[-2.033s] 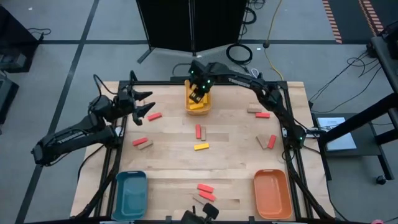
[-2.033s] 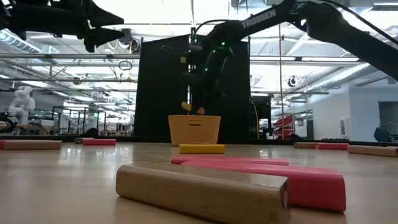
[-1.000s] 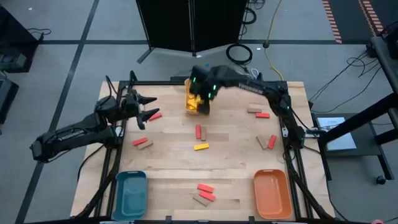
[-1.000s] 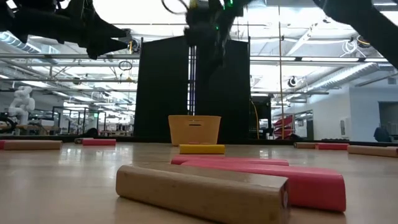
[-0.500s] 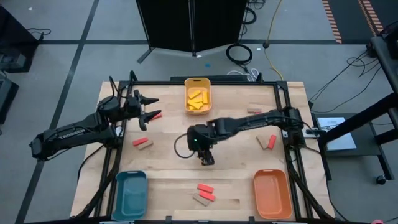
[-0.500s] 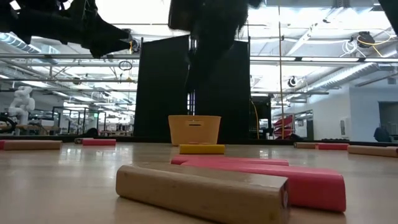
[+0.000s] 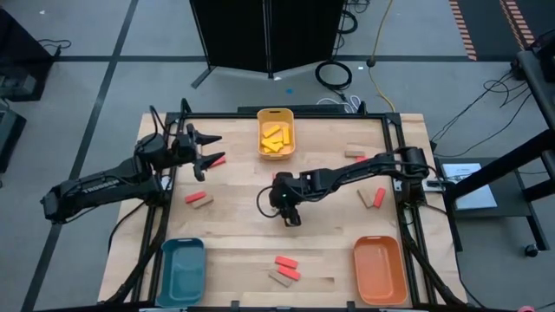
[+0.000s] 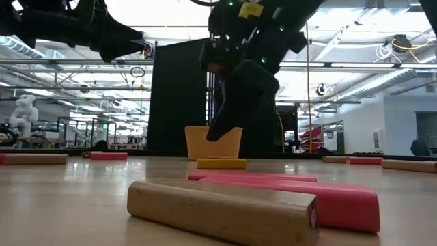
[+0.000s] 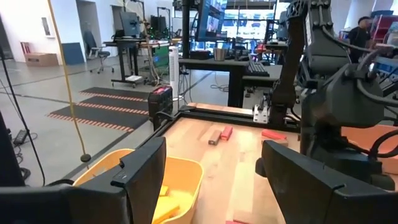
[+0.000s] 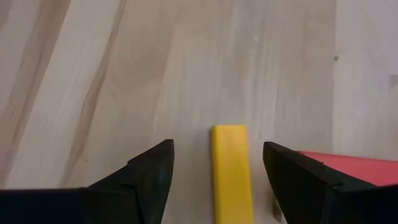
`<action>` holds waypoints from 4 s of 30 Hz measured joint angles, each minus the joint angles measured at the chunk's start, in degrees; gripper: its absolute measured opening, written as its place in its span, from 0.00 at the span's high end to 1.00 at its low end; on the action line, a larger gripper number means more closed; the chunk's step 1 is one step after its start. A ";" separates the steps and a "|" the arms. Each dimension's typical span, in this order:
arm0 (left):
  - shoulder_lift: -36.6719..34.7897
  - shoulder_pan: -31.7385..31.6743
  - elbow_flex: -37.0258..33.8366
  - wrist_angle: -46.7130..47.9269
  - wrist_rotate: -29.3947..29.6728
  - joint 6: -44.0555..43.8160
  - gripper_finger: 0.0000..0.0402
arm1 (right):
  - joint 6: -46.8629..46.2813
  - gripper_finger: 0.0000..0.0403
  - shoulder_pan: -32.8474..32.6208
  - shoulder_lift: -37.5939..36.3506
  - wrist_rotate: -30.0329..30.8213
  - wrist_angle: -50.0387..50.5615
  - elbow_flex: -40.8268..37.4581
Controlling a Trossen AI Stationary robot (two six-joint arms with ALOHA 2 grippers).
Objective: Sort blocks
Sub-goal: Put the yellow block into the yellow bin
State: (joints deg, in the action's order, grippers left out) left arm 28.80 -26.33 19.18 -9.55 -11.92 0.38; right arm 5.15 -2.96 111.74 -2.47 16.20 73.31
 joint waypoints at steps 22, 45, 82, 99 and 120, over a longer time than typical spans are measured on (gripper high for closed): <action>1.50 0.00 0.00 -0.52 0.42 -0.54 0.35 | -3.57 0.55 0.33 3.06 2.11 -8.84 -7.75; 1.50 0.00 0.00 -0.65 0.02 -1.51 0.35 | -7.17 0.84 0.39 -3.56 2.71 -4.04 -8.25; 1.57 0.02 0.02 -1.46 -0.24 -1.49 0.35 | 4.28 0.84 18.33 -20.98 9.56 -4.52 0.97; 1.59 0.02 0.04 -0.17 -0.26 -1.55 0.35 | -4.38 0.84 29.09 -10.72 -2.41 -8.56 3.75; 1.85 0.00 0.07 6.11 0.44 0.19 0.35 | -2.79 0.65 32.96 14.95 -5.33 16.66 31.01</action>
State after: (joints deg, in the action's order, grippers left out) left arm 30.65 -26.33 19.25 -3.44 -11.48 0.57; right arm 2.36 30.00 126.69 -7.81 32.86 104.32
